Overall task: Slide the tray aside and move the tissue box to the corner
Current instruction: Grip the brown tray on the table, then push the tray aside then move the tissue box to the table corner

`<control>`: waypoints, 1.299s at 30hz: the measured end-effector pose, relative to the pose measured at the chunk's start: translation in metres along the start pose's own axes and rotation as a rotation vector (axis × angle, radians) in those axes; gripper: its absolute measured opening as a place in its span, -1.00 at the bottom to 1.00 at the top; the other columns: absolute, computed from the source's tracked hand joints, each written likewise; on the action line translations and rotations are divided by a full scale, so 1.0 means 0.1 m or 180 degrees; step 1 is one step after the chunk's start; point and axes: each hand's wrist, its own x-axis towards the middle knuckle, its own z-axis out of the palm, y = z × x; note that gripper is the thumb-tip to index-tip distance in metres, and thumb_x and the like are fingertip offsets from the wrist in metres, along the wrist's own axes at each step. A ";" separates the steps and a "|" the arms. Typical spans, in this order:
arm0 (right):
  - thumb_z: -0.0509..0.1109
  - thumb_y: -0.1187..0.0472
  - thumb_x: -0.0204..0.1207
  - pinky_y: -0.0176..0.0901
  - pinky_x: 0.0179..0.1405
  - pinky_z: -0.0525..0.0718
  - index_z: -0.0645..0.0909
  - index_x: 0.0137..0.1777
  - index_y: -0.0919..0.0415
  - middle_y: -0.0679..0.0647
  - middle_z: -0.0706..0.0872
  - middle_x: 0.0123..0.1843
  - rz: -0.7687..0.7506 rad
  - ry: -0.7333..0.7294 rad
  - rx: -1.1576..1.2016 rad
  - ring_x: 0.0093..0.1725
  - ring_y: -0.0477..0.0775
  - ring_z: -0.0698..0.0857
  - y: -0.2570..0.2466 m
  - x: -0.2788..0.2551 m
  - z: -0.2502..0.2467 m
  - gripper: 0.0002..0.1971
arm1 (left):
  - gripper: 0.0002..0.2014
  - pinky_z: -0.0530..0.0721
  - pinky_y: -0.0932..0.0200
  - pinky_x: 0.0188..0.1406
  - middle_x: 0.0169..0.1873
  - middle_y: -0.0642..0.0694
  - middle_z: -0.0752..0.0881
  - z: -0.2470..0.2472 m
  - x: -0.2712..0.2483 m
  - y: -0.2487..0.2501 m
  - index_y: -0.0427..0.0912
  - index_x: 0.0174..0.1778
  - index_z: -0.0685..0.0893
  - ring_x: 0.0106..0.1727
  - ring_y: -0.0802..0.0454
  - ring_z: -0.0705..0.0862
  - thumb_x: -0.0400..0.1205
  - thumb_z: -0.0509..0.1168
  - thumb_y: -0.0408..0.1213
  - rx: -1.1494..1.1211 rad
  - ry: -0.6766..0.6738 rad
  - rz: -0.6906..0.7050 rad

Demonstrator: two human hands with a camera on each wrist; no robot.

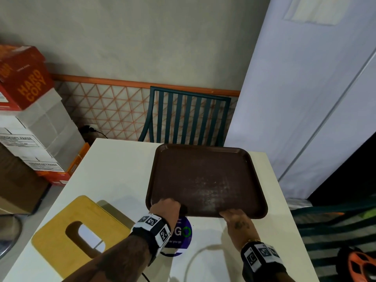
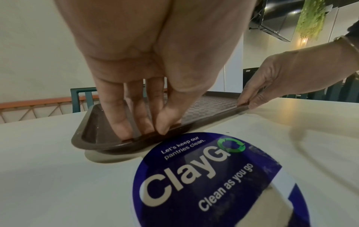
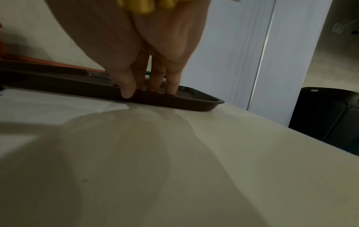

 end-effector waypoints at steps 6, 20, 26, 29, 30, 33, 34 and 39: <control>0.68 0.57 -0.25 -0.24 -0.38 0.78 0.83 -0.23 0.12 -0.01 0.84 -0.32 -0.0066 0.0003 -0.0013 -0.36 0.04 0.78 -0.01 -0.01 0.03 -0.46 | -0.68 0.63 -0.19 0.27 0.25 -0.26 0.64 -0.01 0.00 -0.02 -0.23 0.23 0.58 0.31 -0.27 0.59 0.60 0.09 -0.34 -0.0084 -0.0020 -0.0044; 0.67 0.57 -0.26 -0.25 -0.44 0.76 0.82 -0.25 0.11 -0.02 0.81 -0.36 -0.0064 -0.0073 -0.0030 -0.41 0.03 0.75 -0.08 -0.05 0.01 -0.46 | -0.69 0.63 -0.17 0.26 0.25 -0.22 0.65 -0.01 -0.05 -0.03 -0.21 0.23 0.59 0.32 -0.22 0.59 0.61 0.09 -0.34 -0.0165 0.0016 -0.0157; 0.69 0.56 -0.26 -0.31 -0.46 0.75 0.81 -0.27 0.10 -0.02 0.81 -0.37 -0.0170 -0.0098 -0.0047 -0.43 0.02 0.75 -0.08 -0.02 -0.02 -0.47 | -0.68 0.63 -0.16 0.28 0.26 -0.21 0.65 0.00 -0.05 -0.04 -0.18 0.25 0.59 0.33 -0.21 0.58 0.61 0.10 -0.32 -0.0183 0.0036 -0.0179; 0.70 0.55 -0.25 -0.34 -0.47 0.73 0.81 -0.28 0.08 -0.03 0.80 -0.39 -0.0172 -0.0153 -0.0027 -0.45 0.00 0.74 -0.07 0.00 -0.03 -0.48 | -0.67 0.62 -0.16 0.30 0.28 -0.21 0.64 0.00 -0.05 -0.04 -0.19 0.26 0.58 0.35 -0.21 0.57 0.61 0.10 -0.31 -0.0190 0.0030 -0.0156; 0.70 0.54 -0.26 -0.35 -0.46 0.73 0.81 -0.29 0.07 -0.04 0.80 -0.39 -0.0139 -0.0200 -0.0003 -0.45 0.00 0.74 -0.07 0.00 -0.03 -0.49 | -0.68 0.62 -0.16 0.30 0.28 -0.21 0.64 0.00 -0.05 -0.04 -0.18 0.26 0.58 0.35 -0.21 0.57 0.61 0.11 -0.31 -0.0203 0.0013 -0.0149; 0.72 0.46 -0.19 -0.32 -0.46 0.75 0.80 -0.29 0.08 -0.03 0.80 -0.40 -0.0171 -0.0269 -0.0074 -0.47 0.00 0.74 -0.10 0.00 -0.07 -0.56 | -0.66 0.61 -0.17 0.30 0.29 -0.20 0.64 -0.02 -0.10 -0.05 -0.16 0.28 0.57 0.35 -0.21 0.57 0.59 0.14 -0.31 -0.0279 -0.0035 -0.0151; 0.69 0.39 -0.07 -0.26 -0.45 0.77 0.80 -0.27 0.10 0.00 0.80 -0.39 -0.0190 -0.0252 -0.0096 -0.46 0.03 0.75 -0.13 0.02 -0.11 -0.66 | -0.66 0.61 -0.17 0.30 0.28 -0.20 0.64 -0.05 -0.13 -0.06 -0.15 0.28 0.57 0.34 -0.21 0.57 0.59 0.14 -0.30 -0.0334 -0.0018 -0.0167; 0.27 0.18 0.41 -0.10 -0.11 0.77 0.77 -0.01 0.22 0.17 0.82 -0.09 -0.0102 -0.0135 0.0247 -0.15 0.19 0.79 -0.60 0.18 -0.39 -0.72 | -0.77 0.68 -0.08 0.19 0.12 -0.20 0.76 -0.43 -0.31 -0.17 -0.08 0.06 0.68 0.14 -0.23 0.71 0.54 0.22 -0.26 -0.1196 0.0793 -0.0231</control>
